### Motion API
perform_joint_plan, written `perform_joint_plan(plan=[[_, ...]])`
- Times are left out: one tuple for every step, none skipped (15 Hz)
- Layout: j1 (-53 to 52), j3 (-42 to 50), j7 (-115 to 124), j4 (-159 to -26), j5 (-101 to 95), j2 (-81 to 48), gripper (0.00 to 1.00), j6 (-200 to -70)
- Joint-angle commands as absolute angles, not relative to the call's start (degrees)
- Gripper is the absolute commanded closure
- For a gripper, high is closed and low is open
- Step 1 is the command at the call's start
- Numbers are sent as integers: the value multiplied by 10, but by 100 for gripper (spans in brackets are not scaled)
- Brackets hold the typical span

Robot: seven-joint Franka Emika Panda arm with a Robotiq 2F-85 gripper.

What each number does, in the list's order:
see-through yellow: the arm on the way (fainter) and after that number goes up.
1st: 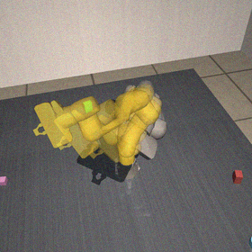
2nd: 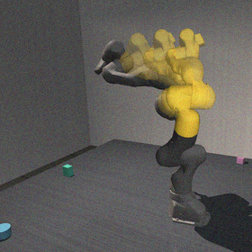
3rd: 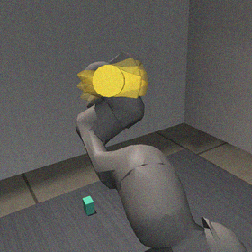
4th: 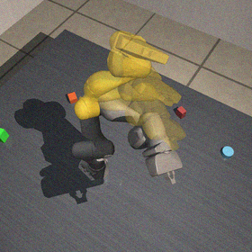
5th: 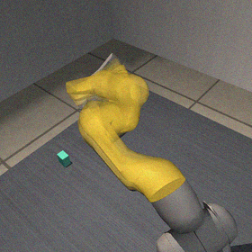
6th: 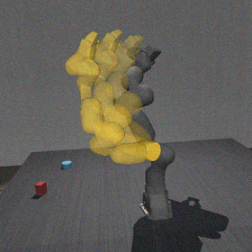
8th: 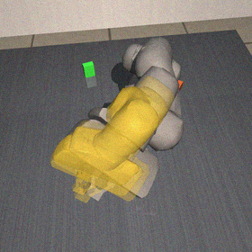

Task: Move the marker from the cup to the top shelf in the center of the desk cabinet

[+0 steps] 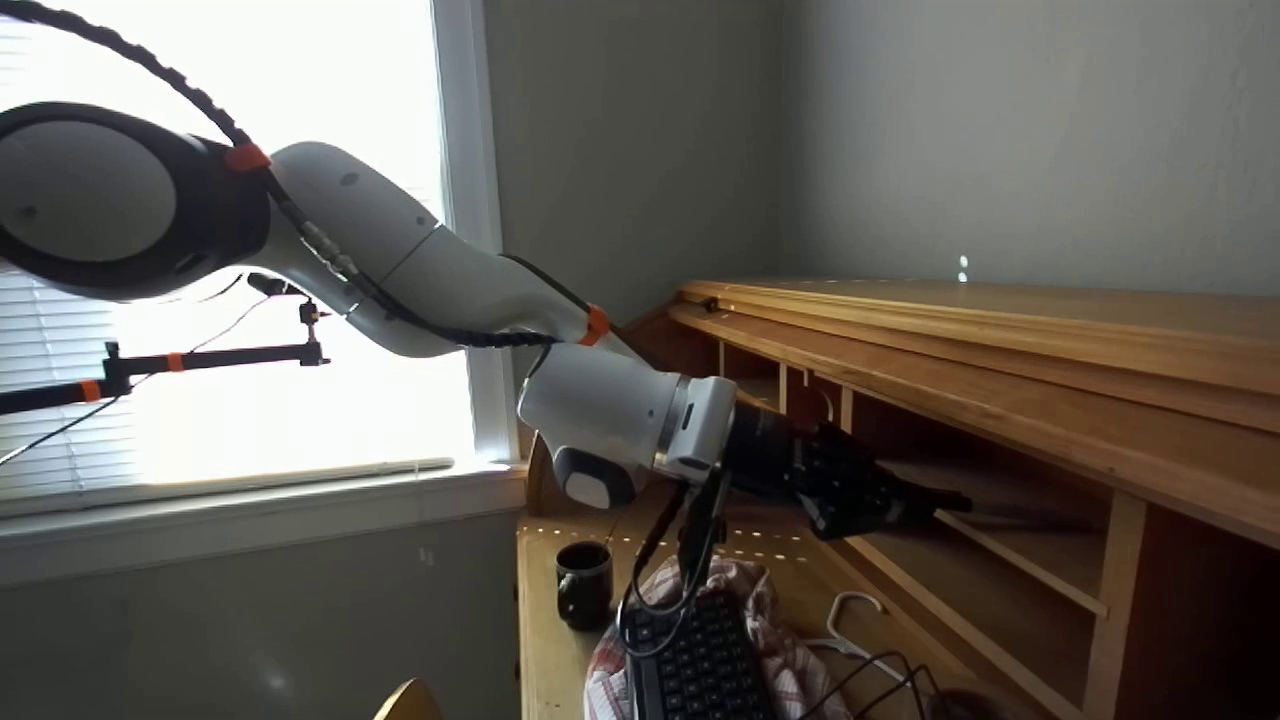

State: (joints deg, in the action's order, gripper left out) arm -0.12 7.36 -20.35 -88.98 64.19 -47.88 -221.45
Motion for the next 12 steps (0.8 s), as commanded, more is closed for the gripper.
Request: perform_joint_plan(plan=[[-3,78,-252,-848,700,-496,96,-2196],[-3,77,-261,-843,712,-496,96,-2194],[-3,77,-269,-836,720,-498,96,-2195],[-3,76,-277,-830,728,-499,96,-2195],[-3,75,-283,-823,739,-501,82,-2197],[-3,73,-290,-820,748,-501,60,-2195],[-2,68,-300,-826,756,-495,57,-2186],[-4,66,-303,-826,756,-495,56,-2186],[-7,64,-306,-828,755,-495,50,-2188],[-9,61,-308,-835,753,-491,42,-2187],[-12,58,-308,-838,750,-490,35,-2190],[-15,52,-309,-846,750,-485,27,-2190]])
